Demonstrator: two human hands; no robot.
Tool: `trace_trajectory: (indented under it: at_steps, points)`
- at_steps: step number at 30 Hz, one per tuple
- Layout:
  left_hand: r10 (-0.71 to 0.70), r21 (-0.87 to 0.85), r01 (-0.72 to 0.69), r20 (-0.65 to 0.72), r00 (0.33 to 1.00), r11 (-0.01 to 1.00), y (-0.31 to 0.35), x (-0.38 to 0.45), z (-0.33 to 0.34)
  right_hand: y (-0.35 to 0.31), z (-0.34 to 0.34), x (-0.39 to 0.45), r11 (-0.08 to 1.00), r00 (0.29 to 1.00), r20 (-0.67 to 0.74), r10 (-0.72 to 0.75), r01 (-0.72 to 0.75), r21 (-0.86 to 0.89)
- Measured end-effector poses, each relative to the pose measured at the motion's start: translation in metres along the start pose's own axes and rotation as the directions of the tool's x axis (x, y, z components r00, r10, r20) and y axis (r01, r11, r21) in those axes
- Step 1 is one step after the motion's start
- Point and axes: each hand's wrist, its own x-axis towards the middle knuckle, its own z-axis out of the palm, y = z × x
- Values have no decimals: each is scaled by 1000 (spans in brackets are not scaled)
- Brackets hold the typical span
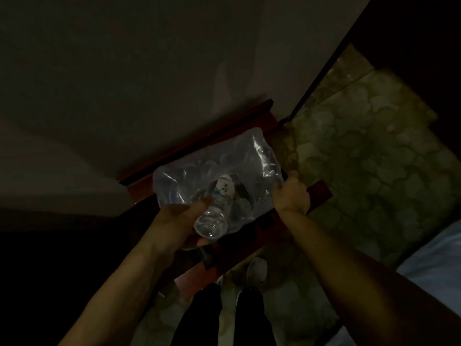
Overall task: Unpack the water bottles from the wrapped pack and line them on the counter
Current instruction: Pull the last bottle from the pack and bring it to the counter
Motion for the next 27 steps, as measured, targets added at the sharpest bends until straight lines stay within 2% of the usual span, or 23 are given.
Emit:
trace_trajectory:
  at_steps: [2,5,7,11,14,20,22,25,27]
  points:
    - [-10,-33,11,20,1000,999,-1,-5,0,-11,-8,-15,997,997,-20,-73,73,8]
    - [-24,-115,29,41,999,993,2,-13,3,-31,-19,-33,991,985,151,-89,72,114]
    - [-54,-178,59,34,998,982,6,-15,6,-41,-24,-46,977,951,291,-99,37,211]
    - [-40,-220,38,-6,999,975,7,-14,11,-52,-24,-59,942,925,359,-128,0,336]
    - [-12,-241,8,-17,1000,971,7,-25,13,-55,-32,-68,919,916,390,-97,-68,389]
    - [137,-167,-136,-7,991,977,12,-54,9,-70,-66,-92,835,800,593,-89,-264,482]
    - [195,-163,-196,-22,981,967,19,-68,6,-81,-82,-101,842,799,587,-131,-223,491]
    - [284,-179,-289,-52,957,940,27,-93,-1,-102,-109,-121,848,851,467,-239,-51,527]
    - [351,-185,-358,-72,934,915,32,-110,-9,-117,-127,-141,814,836,439,-330,16,581]
